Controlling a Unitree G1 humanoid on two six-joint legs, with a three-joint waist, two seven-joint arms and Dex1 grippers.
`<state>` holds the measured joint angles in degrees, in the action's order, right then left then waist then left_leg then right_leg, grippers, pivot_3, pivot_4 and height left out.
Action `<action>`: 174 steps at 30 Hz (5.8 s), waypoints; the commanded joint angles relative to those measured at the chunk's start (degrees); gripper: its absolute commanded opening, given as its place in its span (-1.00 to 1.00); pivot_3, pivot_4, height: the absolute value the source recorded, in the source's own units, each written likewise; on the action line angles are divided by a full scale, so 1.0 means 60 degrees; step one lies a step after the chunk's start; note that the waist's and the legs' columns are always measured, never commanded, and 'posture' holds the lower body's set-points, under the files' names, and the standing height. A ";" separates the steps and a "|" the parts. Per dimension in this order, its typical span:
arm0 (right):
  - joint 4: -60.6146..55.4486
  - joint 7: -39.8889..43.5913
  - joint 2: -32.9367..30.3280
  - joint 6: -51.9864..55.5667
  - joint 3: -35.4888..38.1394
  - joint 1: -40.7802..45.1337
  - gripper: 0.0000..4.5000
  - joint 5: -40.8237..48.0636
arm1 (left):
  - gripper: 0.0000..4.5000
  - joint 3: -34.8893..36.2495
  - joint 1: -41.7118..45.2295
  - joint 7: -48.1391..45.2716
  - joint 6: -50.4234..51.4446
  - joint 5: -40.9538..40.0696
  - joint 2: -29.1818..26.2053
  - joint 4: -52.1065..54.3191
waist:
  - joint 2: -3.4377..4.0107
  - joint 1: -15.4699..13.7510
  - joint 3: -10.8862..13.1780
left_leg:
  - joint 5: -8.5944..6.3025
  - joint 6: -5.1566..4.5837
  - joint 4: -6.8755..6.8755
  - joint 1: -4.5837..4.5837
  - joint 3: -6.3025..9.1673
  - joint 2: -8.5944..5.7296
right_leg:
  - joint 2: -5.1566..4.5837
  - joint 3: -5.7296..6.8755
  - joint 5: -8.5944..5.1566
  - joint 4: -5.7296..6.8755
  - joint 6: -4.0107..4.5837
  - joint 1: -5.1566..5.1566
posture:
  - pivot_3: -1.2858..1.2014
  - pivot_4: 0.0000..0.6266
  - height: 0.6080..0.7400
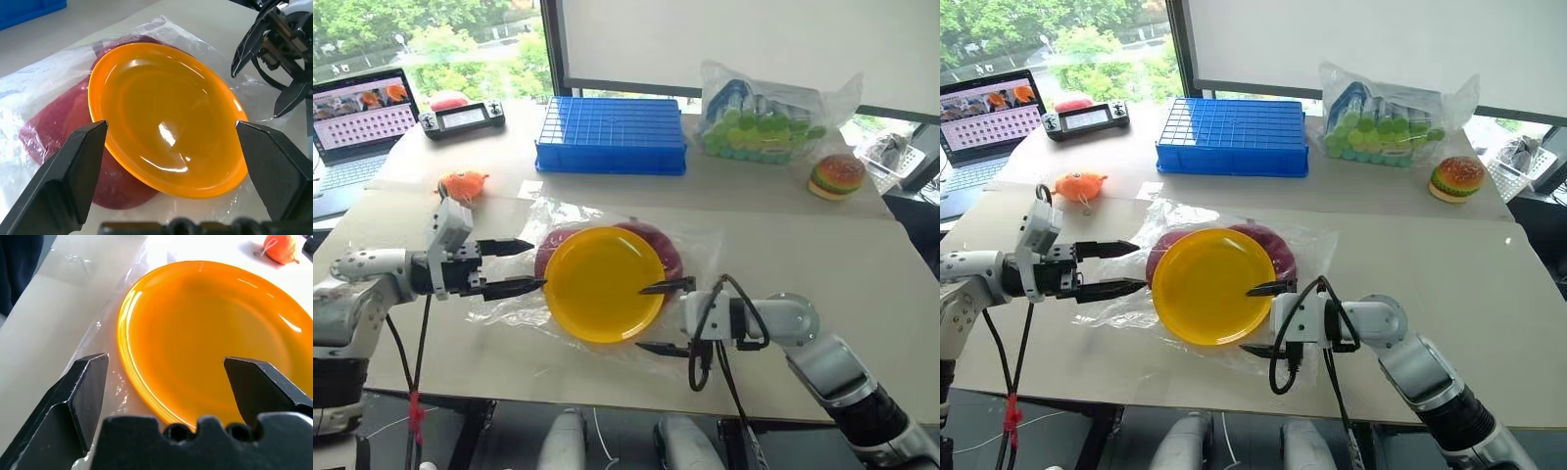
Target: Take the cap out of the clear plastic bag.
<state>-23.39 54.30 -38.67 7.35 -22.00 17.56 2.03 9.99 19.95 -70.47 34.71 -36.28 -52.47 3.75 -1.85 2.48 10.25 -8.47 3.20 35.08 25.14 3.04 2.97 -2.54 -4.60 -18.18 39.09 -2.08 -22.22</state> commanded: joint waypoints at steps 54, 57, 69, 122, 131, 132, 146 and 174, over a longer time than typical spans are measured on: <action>0.4032 -0.1072 -0.0038 -0.7117 -0.1120 0.3554 -0.34 -0.4955 | 1.00 -0.0182 0.0371 -0.0331 0.0009 0.0239 0.0499 -0.0417 | -0.0001 -0.0001 0.0001 | 0.0001 0.0001 0.0022 -0.0005 0.0004 -0.0001 | -0.0001 0.0002 0.0004 0.0035 0.0007 0.0002 | 0.03 -0.52 0.83; 0.3867 -0.0790 -0.0136 -0.7158 -0.0980 0.3645 0.15 -0.4641 | 1.00 -0.0016 0.0230 -0.0325 0.0092 0.0137 0.0395 -0.0225 | -0.0001 -0.0022 0.0001 | 0.0001 0.0001 0.0022 -0.0005 0.0004 -0.0002 | -0.0003 0.0002 0.0005 0.0036 0.0008 0.0002 | 0.03 -0.52 0.83; 0.3950 -0.1386 -0.0040 -0.6955 -0.0571 0.4090 0.99 -0.5359 | 1.00 0.0092 0.0053 -0.0279 0.0002 0.0221 0.0325 -0.0114 | -0.0001 -0.0007 0.0001 | 0.0001 0.0001 0.0027 -0.0007 0.0008 -0.0002 | -0.0002 0.0005 0.0005 0.0049 0.0009 0.0000 | 0.03 -0.52 0.83; 0.6995 -0.3101 -0.0978 -0.4331 0.2264 0.4593 -0.99 -0.4782 | 1.00 -0.0444 0.0404 -0.0103 0.0024 0.0313 0.0661 -0.0110 | 0.0012 -0.0089 0.0013 | 0.0007 0.0010 0.0024 -0.0009 0.0019 -0.0005 | -0.0005 0.0016 0.0007 0.0062 0.0013 0.0006 | 0.03 -0.52 0.83; 1.1915 -0.4414 -0.2524 -0.0975 0.2707 0.4055 -0.99 -0.5243 | 1.00 -0.0518 0.0387 -0.0078 0.0049 0.0301 0.0742 -0.0090 | 0.0071 -0.0061 0.0047 | 0.0007 0.0009 0.0008 -0.0008 -0.0005 -0.0014 | -0.0010 -0.0008 0.0004 0.0049 0.0017 -0.0009 | 0.03 -0.52 0.83; 1.2249 -0.4443 -0.2543 -0.0802 0.2680 0.3992 -0.99 -0.5217 | 1.00 -0.0535 0.0388 -0.0078 0.0044 0.0309 0.0753 -0.0099 | 0.0072 0.0002 0.0046 | 0.0007 0.0009 0.0008 -0.0009 -0.0007 -0.0014 | -0.0009 -0.0013 0.0004 0.0052 0.0017 -0.0008 | 0.03 -0.52 0.83; 1.1687 -0.4635 -0.2399 -0.0474 0.2725 0.3346 0.70 -0.4575 | 1.00 -0.0598 0.0457 -0.0097 0.0019 0.0347 0.0723 -0.0147 | 0.0038 0.0363 0.0051 | 0.0005 0.0009 -0.0021 -0.0180 -0.0023 -0.0013 | -0.0003 -0.0044 0.0000 0.0013 0.0006 0.0163 | 0.03 -0.52 0.83; 0.4962 -0.5035 0.0996 0.2955 0.5759 0.3221 0.97 0.0229 | 1.00 -0.0583 0.0569 0.0004 -0.0100 0.0468 0.0886 -0.0411 | 0.0045 0.0205 0.0059 | 0.0005 0.0009 -0.0023 -0.0141 -0.0010 -0.0014 | -0.0004 -0.0034 0.0000 0.0002 0.0005 0.0143 | 0.03 -0.52 0.83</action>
<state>12.00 25.47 -34.04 20.58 7.56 35.57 -2.67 5.55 22.51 -70.71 35.08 -33.25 -47.29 1.09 -1.58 3.71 10.61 -8.44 3.25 34.94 24.29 2.99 2.88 -2.56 -4.80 -18.18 39.11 -2.05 -21.36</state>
